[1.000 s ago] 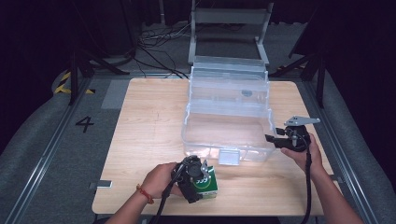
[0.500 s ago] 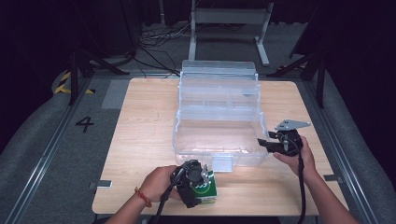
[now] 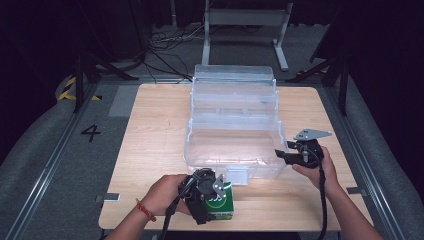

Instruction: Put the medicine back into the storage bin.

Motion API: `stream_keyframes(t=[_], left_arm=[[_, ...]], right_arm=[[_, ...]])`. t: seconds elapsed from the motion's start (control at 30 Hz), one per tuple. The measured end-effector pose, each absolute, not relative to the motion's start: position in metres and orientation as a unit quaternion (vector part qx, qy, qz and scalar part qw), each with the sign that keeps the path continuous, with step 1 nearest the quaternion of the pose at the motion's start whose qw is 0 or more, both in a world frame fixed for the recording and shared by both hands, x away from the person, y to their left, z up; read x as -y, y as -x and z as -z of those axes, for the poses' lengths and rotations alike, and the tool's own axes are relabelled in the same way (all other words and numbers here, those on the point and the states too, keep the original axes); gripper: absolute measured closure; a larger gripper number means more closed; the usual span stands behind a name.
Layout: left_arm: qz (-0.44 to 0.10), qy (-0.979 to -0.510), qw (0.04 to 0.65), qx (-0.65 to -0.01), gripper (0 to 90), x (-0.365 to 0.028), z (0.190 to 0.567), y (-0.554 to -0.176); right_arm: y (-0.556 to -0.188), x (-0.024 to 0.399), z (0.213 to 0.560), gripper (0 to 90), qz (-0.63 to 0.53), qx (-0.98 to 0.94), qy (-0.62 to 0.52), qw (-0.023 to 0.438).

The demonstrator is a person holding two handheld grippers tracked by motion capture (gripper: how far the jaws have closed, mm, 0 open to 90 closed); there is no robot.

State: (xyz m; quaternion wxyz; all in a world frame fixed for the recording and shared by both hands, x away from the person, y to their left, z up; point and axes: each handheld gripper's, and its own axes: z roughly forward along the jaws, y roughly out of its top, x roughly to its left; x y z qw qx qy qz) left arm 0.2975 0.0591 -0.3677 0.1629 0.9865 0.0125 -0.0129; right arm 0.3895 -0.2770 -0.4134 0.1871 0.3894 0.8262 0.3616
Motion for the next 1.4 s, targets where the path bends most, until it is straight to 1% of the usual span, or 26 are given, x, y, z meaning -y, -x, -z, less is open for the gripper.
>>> stream_keyframes(t=[0.17, 0.23, 0.33, 0.4, 0.57, 0.73, 0.93, 1.03, 1.17, 1.4], left_arm=[[-0.004, -0.987, 0.161, -0.005, 16.8, -0.061, 0.346, -0.306], [-0.018, -0.987, 0.161, -0.008, 16.8, -0.061, 0.335, -0.31], [-0.028, -0.985, 0.172, -0.007, 16.8, -0.063, 0.319, -0.316], [-0.037, -0.983, 0.181, -0.003, 16.8, -0.063, 0.309, -0.321], [-0.045, -0.981, 0.187, 0.0, 16.8, -0.063, 0.296, -0.332], [-0.048, -0.981, 0.187, 0.005, 16.8, -0.062, 0.29, -0.346], [-0.05, -0.98, 0.193, -0.005, 16.8, -0.063, 0.288, -0.366], [-0.044, -0.978, 0.205, -0.008, 16.7, -0.065, 0.288, -0.38], [-0.047, -0.979, 0.198, -0.005, 16.7, -0.062, 0.291, -0.394], [-0.047, -0.981, 0.188, 0.001, 16.7, -0.055, 0.299, -0.418]], right_arm=[[-0.388, 0.275, 0.413, 40.8, -0.356, -0.831, -0.384, 0.19], [-0.387, 0.277, 0.412, 38.4, -0.357, -0.831, -0.382, 0.191], [-0.383, 0.279, 0.406, 36.4, -0.376, -0.824, -0.376, 0.196], [-0.381, 0.281, 0.402, 36.2, -0.387, -0.819, -0.374, 0.199], [-0.375, 0.288, 0.394, 36.2, -0.406, -0.811, -0.368, 0.207], [-0.364, 0.301, 0.387, 36.1, -0.421, -0.805, -0.361, 0.213], [-0.351, 0.323, 0.387, 35.5, -0.426, -0.798, -0.361, 0.226], [-0.346, 0.336, 0.393, 35.0, -0.411, -0.804, -0.363, 0.231], [-0.343, 0.355, 0.403, 34.9, -0.397, -0.801, -0.382, 0.234], [-0.343, 0.377, 0.421, 34.9, -0.396, -0.787, -0.416, 0.227]])
